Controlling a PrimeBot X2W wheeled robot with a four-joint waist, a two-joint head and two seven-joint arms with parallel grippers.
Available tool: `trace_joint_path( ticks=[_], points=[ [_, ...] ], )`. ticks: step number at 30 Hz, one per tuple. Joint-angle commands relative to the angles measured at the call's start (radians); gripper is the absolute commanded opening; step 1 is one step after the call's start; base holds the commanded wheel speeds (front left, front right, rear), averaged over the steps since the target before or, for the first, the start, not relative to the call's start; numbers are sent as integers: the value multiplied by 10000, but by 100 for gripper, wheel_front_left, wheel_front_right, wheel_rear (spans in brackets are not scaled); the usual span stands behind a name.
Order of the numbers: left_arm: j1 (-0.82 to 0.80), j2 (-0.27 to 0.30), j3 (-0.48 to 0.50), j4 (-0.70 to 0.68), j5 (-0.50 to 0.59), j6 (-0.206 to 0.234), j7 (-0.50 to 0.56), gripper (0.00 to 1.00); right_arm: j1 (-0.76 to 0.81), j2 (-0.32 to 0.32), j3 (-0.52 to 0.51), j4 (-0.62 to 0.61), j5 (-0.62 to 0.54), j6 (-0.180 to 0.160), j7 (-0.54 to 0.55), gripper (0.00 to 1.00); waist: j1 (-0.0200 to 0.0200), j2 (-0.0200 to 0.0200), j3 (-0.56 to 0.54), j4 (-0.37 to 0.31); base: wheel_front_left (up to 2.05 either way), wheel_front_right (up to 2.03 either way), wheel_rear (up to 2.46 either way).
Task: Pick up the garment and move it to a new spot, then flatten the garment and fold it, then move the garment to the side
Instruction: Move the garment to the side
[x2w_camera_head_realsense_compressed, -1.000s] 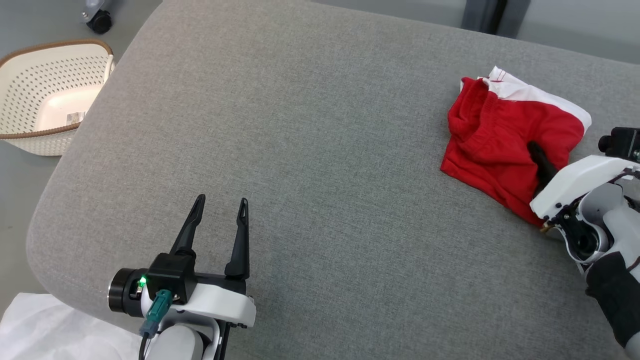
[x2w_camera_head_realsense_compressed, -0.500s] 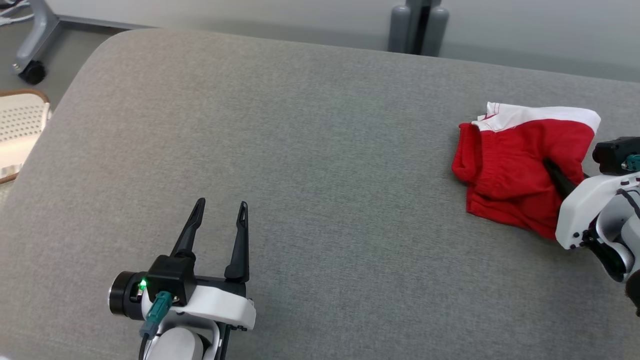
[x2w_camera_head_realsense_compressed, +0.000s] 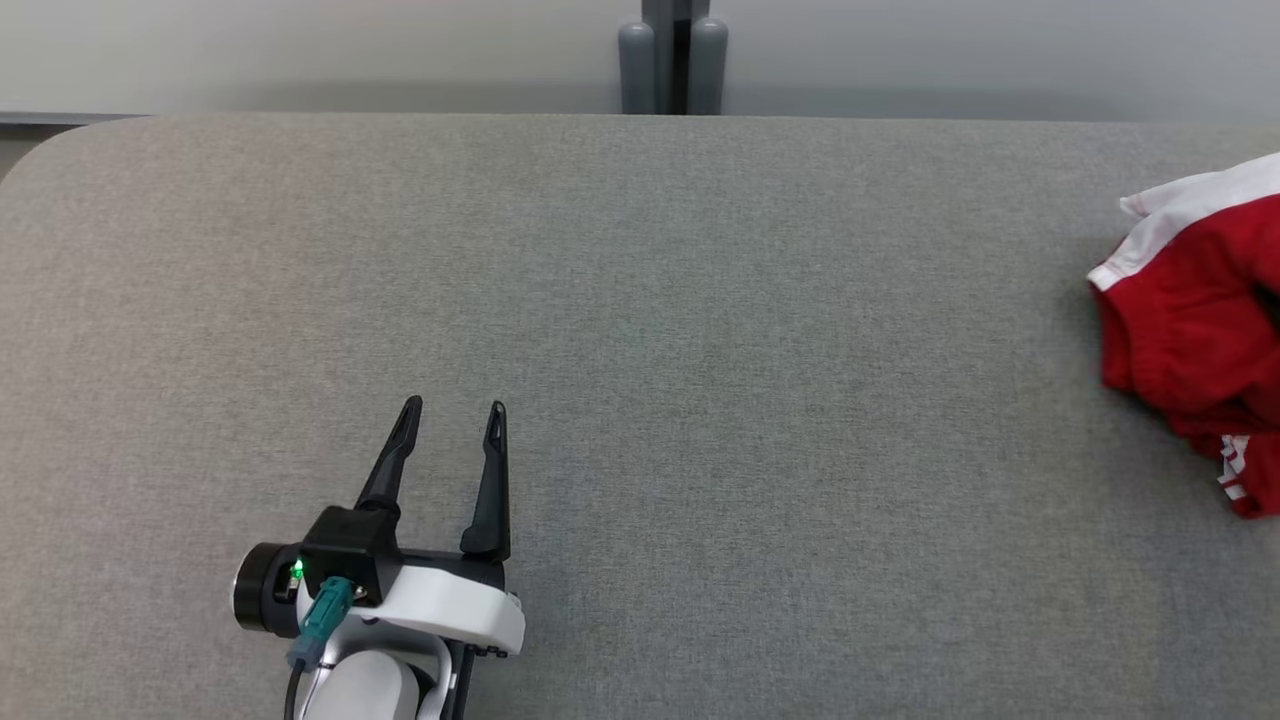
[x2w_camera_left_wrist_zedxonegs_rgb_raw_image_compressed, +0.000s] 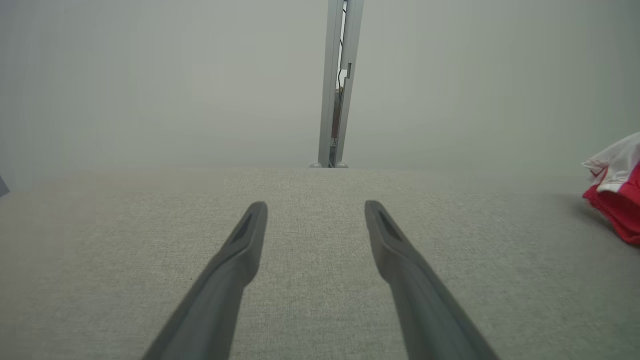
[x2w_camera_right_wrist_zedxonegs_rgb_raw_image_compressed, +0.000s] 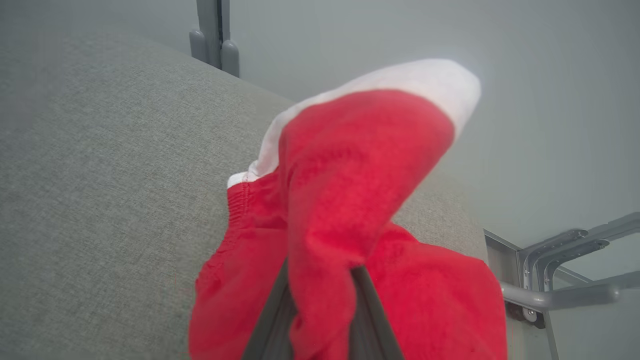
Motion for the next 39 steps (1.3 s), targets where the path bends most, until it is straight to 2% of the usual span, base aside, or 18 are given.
trace_joint_path(
  ticks=[1, 7, 13, 26, 27, 28, 29, 34, 39],
  points=[
    [-227, 43, 21, 19, -27, 33, -24, 100, -133, -71, -54, -78, 52, 2, 60, 0, 0, 0, 113, -166, 0, 0, 0],
    [-457, 40, -25, 2, -67, 45, -24, 100, -166, -897, -359, -65, 113, 1, 112, 0, 0, 0, 534, -409, 0, 0, 0],
    [-852, 42, -137, 22, 26, -85, -24, 100, -274, -1215, -610, 784, -169, 1, 154, 0, 0, 0, 1245, -368, 0, 0, 0],
    [-1442, 36, -218, 75, 26, -121, -24, 100, -856, -906, -682, 3241, -2027, 1, -324, 0, 0, 0, 2435, 128, 0, 0, 0],
    [-1449, 37, -230, 86, 37, -117, -24, 100, -847, -841, -690, 3352, -2127, 1, -382, 26, 0, 0, 2457, 142, 0, 0, 0],
    [-1460, 37, -247, 98, 40, -110, -24, 100, -857, -780, -704, 3486, -2202, 2, -442, 71, 0, 0, 2470, 153, 0, 0, 0],
    [-1488, 39, -266, 110, 50, -97, -24, 100, -898, -750, -737, 3614, -2251, 1, -470, 100, 0, 0, 2475, 161, 0, 0, 0],
    [-1556, 40, -323, 153, 60, -34, -24, 100, -984, -394, -870, 4179, -2427, 2, -577, 100, 0, 0, 2360, 136, 0, 0, 0],
    [-1434, 40, -288, 207, 85, -23, -24, 100, -1260, -404, -811, 4578, -2714, 1, -600, 100, 0, 0, 2098, 49, 0, 0, 0]
  ],
)
